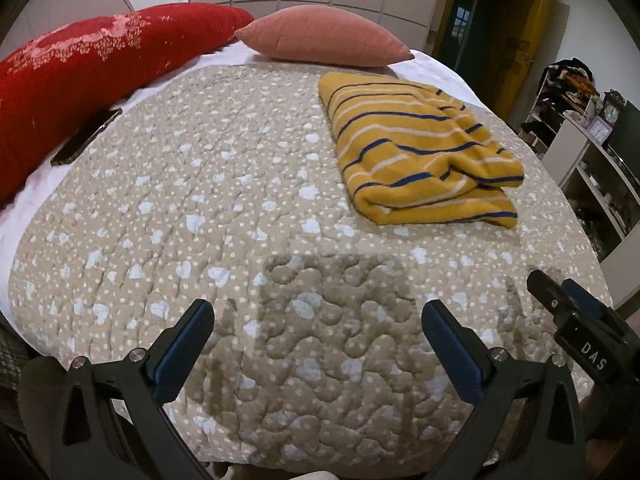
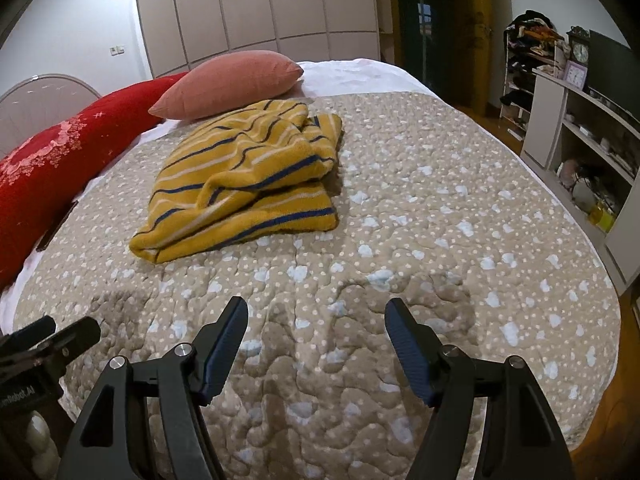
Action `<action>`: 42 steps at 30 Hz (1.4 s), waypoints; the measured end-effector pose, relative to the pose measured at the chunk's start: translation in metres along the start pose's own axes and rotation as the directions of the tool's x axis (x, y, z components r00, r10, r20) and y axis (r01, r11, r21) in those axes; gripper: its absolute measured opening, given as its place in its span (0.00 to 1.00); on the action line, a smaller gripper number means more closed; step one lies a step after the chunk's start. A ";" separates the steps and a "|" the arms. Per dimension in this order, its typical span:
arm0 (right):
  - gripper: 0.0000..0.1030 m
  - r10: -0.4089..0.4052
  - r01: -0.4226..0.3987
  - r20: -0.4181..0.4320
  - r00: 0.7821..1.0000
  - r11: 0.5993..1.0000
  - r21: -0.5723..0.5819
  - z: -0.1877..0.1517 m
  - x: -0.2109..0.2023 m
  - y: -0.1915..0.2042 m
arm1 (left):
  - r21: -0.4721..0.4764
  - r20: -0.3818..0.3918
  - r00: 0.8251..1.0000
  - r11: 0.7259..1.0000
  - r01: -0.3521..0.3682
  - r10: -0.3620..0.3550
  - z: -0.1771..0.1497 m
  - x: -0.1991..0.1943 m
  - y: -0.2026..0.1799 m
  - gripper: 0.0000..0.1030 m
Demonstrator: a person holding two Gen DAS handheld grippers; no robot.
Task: Fold small clothes
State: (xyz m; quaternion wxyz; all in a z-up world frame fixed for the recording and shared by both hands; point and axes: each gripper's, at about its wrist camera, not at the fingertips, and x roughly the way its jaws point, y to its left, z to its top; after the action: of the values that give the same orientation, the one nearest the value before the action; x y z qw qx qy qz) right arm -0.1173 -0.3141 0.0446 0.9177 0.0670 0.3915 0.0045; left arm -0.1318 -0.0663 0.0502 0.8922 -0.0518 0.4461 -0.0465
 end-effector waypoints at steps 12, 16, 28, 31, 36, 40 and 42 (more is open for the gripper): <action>0.74 -0.031 0.029 -0.030 0.999 0.999 -0.040 0.002 0.018 0.018 | -0.051 -0.024 0.999 0.998 0.023 -0.024 0.003 0.015 0.021 1.00; 0.74 -0.034 0.033 -0.029 0.999 0.998 -0.049 0.002 0.021 0.021 | -0.060 -0.030 0.999 0.998 0.016 -0.018 0.003 0.018 0.026 1.00; 0.74 -0.036 0.035 -0.027 0.999 0.999 -0.023 0.001 0.025 0.014 | -0.031 -0.032 0.999 0.999 -0.015 0.014 0.001 0.023 0.022 1.00; 0.74 -0.036 0.035 -0.029 0.999 0.999 -0.018 0.000 0.026 0.012 | -0.028 -0.035 0.999 0.999 -0.019 0.018 0.000 0.025 0.021 1.00; 0.75 -0.035 0.034 -0.032 0.999 0.999 -0.015 0.000 0.027 0.011 | -0.024 -0.039 0.999 0.999 -0.025 0.024 -0.001 0.027 0.019 1.00; 0.76 -0.036 0.035 -0.036 0.999 0.999 -0.017 -0.001 0.029 0.011 | -0.018 -0.043 0.999 0.999 -0.029 0.028 -0.001 0.030 0.021 1.00; 0.77 -0.035 0.035 -0.038 0.999 0.999 -0.018 -0.001 0.031 0.011 | -0.014 -0.045 0.998 0.999 -0.031 0.031 -0.002 0.031 0.022 1.00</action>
State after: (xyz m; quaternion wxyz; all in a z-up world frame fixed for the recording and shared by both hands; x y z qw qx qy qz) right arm -0.0962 -0.3007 0.0229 0.9104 0.0519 0.4103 -0.0068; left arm -0.1138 -0.0490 0.0215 0.8821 -0.0503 0.4673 -0.0305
